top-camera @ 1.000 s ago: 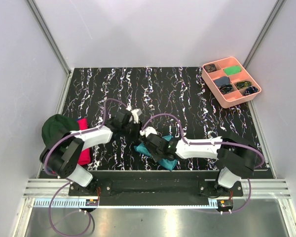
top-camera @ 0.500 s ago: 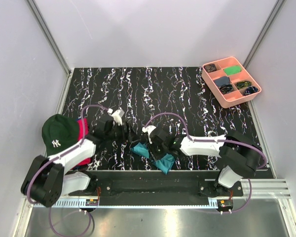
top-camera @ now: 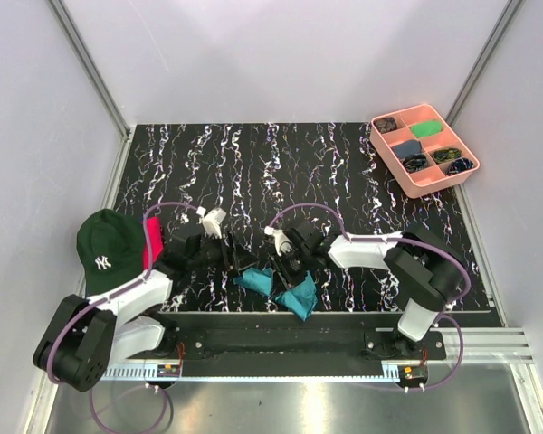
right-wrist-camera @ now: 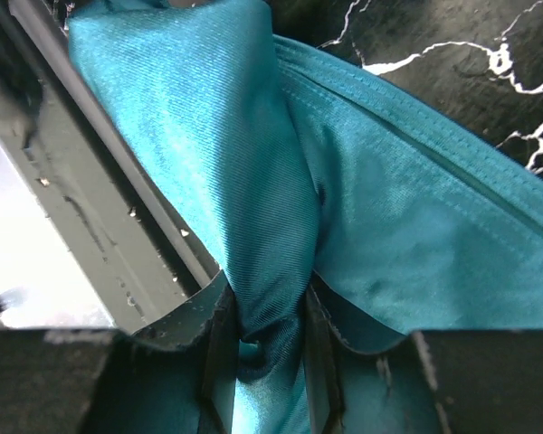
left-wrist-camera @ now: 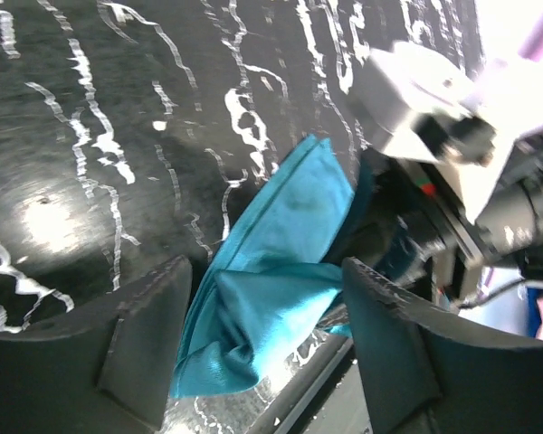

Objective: Fold the napkin, place the utensils inside, and roll it up
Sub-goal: Roll the napkin with the utensil

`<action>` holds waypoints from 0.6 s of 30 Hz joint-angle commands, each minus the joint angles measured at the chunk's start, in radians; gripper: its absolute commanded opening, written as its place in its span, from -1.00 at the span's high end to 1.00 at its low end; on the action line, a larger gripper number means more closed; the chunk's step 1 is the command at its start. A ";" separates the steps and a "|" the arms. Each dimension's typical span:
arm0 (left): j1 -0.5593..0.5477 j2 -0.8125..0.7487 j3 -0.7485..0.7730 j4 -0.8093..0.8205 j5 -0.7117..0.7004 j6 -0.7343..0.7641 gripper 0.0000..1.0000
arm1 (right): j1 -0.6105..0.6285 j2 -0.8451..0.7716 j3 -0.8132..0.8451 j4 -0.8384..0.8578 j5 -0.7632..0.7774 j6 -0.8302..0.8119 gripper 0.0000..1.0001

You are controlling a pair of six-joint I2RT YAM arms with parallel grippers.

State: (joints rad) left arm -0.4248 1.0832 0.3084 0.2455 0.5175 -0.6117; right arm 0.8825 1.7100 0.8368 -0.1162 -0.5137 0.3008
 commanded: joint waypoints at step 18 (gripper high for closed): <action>-0.086 0.136 -0.038 0.121 0.066 0.026 -0.22 | -0.132 0.198 0.064 -0.039 -0.223 -0.071 0.28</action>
State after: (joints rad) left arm -0.5022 1.2278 0.2905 0.3386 0.5835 -0.6178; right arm 0.7677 1.8545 0.8959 -0.1207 -0.8024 0.2848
